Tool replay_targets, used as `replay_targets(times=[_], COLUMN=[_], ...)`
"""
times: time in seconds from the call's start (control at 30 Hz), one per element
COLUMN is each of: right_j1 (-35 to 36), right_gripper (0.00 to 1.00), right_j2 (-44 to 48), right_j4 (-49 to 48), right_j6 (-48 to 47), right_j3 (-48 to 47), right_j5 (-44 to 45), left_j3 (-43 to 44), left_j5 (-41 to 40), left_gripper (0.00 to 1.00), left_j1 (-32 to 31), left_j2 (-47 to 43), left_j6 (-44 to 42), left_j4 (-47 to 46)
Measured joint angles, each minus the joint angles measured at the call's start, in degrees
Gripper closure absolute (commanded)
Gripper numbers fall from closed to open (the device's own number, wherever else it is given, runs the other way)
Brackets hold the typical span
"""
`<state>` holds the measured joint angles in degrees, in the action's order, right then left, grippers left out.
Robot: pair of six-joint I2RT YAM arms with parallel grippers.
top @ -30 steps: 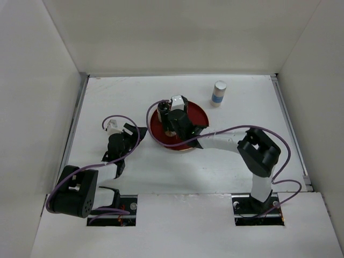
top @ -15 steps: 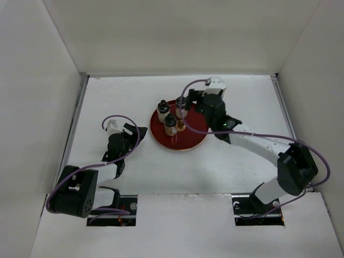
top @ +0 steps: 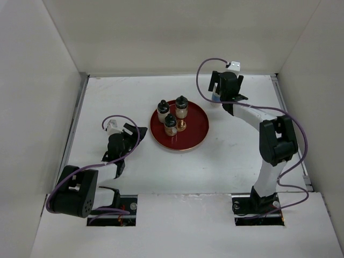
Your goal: Organize the condiment bottles
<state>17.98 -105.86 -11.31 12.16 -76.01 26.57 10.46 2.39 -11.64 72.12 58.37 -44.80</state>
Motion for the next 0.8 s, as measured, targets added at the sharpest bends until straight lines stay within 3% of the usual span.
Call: replay_targets(times=[0.33,0.43,0.6,0.8], right_j1=[-0.76,-0.76,-0.76,-0.46], right_gripper=[0.05,0.14,0.38,0.42], right_j2=[-5.62,-6.36,-7.41,-1.88], right_j4=[2.84,3.5,4.15,3.23], right_j6=[-0.79,-0.72,-0.48,-0.17], right_j3=[-6.69,-7.1,-6.95,-0.61], right_j5=[-3.93,-4.13,-3.61,-1.81], left_j3=[0.0,0.0,0.0,0.0], left_j5=[0.0,0.02,0.0,-0.15], left_gripper=[0.33,0.33,0.33,0.34], left_j1=[0.0,0.0,0.0,0.02], left_j2=[0.0,0.0,0.0,-0.09], left_j6=[-0.02,-0.02,-0.02,-0.02], left_j4=[0.0,0.0,0.0,0.02])
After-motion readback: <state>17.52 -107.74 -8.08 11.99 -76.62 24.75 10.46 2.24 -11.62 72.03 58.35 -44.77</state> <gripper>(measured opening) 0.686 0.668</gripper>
